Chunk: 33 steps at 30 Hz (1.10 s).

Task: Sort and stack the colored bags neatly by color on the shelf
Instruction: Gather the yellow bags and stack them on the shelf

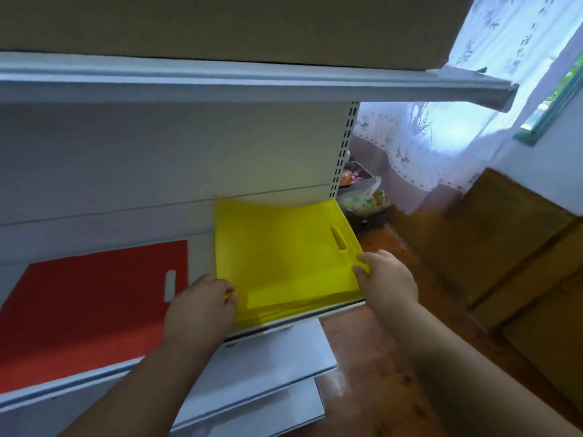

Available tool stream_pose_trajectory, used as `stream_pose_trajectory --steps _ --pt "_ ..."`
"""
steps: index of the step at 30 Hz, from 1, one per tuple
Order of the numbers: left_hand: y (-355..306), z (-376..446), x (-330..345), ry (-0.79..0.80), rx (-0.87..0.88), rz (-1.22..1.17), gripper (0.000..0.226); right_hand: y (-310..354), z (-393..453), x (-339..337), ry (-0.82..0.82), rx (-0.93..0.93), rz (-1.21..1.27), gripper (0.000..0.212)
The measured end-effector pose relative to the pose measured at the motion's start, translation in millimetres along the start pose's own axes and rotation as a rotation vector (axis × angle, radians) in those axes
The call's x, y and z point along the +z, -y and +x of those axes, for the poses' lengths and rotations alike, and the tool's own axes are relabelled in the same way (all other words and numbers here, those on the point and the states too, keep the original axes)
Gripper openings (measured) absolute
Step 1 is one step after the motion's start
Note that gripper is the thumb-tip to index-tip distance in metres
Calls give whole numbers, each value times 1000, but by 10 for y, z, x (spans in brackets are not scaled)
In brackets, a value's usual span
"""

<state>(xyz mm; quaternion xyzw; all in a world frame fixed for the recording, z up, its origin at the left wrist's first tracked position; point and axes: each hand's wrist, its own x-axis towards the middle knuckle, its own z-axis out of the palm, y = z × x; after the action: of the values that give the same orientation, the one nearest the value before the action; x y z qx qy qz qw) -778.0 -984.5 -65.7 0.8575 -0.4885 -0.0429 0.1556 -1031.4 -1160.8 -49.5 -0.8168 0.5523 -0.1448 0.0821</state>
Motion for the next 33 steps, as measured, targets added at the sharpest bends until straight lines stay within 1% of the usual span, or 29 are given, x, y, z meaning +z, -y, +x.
stream_pose_trajectory --steps 5,8,13,17,21,22,25,26,29,31,33 --pt "-217 134 81 78 -125 101 24 -141 348 16 157 -50 -82 29" --pt "-337 137 152 108 -158 201 27 -203 474 40 205 -82 -113 30" --pt "-459 140 197 74 -177 292 32 -165 552 36 226 -122 -155 32" --pt "-448 108 71 -14 -183 269 30 136 417 17 219 -265 -58 40" --pt "-203 -213 -91 -145 -146 100 14 746 136 -7 227 -435 57 42" --pt "-94 -325 -153 -177 -161 47 15 945 49 -7 220 -478 86 42" --pt "407 -773 -360 -292 -179 -35 36 1700 -300 43 219 -622 167 44" --pt "601 -965 -466 -319 -212 -61 40 1983 -468 71 226 -680 213 46" --pt "1294 -1607 -790 -363 -382 -93 50 2859 -1064 135 267 -864 348 58" --pt "1773 -2072 -1005 -380 -486 -74 48 3434 -1464 184 291 -980 418 59" --pt "2183 -2511 -1206 -416 -543 -24 41 3955 -1813 233 314 -1052 488 54"
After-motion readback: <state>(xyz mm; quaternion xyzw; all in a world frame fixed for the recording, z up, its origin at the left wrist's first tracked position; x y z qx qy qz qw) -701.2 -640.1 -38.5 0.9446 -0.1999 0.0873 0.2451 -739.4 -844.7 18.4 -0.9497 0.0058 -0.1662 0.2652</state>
